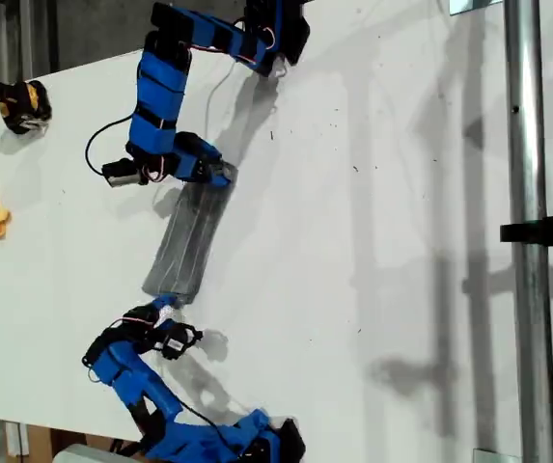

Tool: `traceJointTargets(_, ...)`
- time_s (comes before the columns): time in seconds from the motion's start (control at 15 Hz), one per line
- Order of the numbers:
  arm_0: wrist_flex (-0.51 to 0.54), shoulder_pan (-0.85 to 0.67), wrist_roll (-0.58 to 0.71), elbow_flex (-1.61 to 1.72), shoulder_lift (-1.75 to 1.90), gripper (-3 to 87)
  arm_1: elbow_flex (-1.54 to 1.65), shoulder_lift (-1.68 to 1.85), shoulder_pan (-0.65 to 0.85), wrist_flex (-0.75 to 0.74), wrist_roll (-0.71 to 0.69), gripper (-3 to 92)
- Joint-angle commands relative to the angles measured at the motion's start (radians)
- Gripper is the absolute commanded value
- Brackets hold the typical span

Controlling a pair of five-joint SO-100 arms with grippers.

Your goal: Grasp corners of a towel and fold twice.

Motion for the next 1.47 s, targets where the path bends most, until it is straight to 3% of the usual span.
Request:
traceJointTargets(0.0,0.061,-0.008,-0.023,-0.011,0.239,23.6,-0.069,0.239,0.026,0.1,0.012,40.8)
traceJointTargets(0.33,0.063,0.017,-0.107,0.23,0.706,22.6,0.008,0.735,0.081,0.224,0.054,38.2)
traceJointTargets(0.53,-0.049,0.074,-0.141,0.618,1.15,22.0,0.249,1.035,0.074,0.232,0.164,37.6)
traceJointTargets(0.73,-0.17,0.198,-0.238,1.092,1.649,18.9,0.514,1.304,-0.075,0.21,0.357,35.7)
traceJointTargets(0.93,-0.348,0.377,-0.347,1.571,2.091,14.4,0.715,1.387,-0.279,0.118,0.565,33.7)
traceJointTargets(1.07,-0.339,0.433,-0.397,1.787,2.388,11.6,0.871,1.451,-0.36,0.02,0.652,33.3)
traceJointTargets(1.2,-0.308,0.476,-0.399,1.914,2.543,9.0,0.997,1.536,-0.387,-0.043,0.713,33.5)
traceJointTargets(1.4,-0.377,0.509,-0.357,2.043,2.543,7.0,1.06,1.456,-0.311,-0.126,0.689,37.6)
